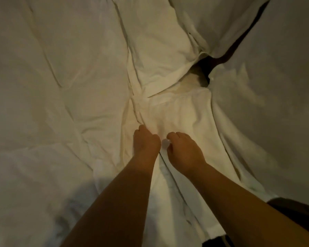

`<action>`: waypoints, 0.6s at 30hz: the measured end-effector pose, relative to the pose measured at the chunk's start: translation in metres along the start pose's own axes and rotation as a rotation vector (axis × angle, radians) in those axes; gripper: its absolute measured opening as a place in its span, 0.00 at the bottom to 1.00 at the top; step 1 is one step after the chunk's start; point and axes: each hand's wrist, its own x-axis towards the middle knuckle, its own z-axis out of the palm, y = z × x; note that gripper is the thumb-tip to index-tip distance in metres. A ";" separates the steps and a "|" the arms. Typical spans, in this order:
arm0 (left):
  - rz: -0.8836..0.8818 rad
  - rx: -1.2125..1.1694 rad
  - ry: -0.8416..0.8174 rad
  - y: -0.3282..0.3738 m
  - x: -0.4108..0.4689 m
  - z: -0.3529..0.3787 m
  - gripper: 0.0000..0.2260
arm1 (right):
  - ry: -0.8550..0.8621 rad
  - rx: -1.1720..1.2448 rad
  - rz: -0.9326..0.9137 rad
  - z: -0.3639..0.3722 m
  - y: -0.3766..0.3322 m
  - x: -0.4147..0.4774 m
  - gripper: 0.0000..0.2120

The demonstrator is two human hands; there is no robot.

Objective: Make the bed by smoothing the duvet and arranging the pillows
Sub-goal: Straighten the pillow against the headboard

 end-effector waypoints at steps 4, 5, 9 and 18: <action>0.022 0.061 -0.176 -0.025 -0.066 0.043 0.14 | 0.019 0.001 0.127 0.005 0.027 -0.084 0.09; 0.021 0.121 -0.258 -0.033 -0.081 0.056 0.14 | 0.014 0.009 0.178 0.010 0.034 -0.105 0.09; -0.146 0.022 -0.359 -0.071 -0.122 0.102 0.17 | -0.076 0.083 0.440 0.054 0.057 -0.178 0.19; -0.280 -0.836 -0.293 -0.105 -0.101 0.143 0.09 | -0.252 0.329 0.783 0.132 0.062 -0.208 0.16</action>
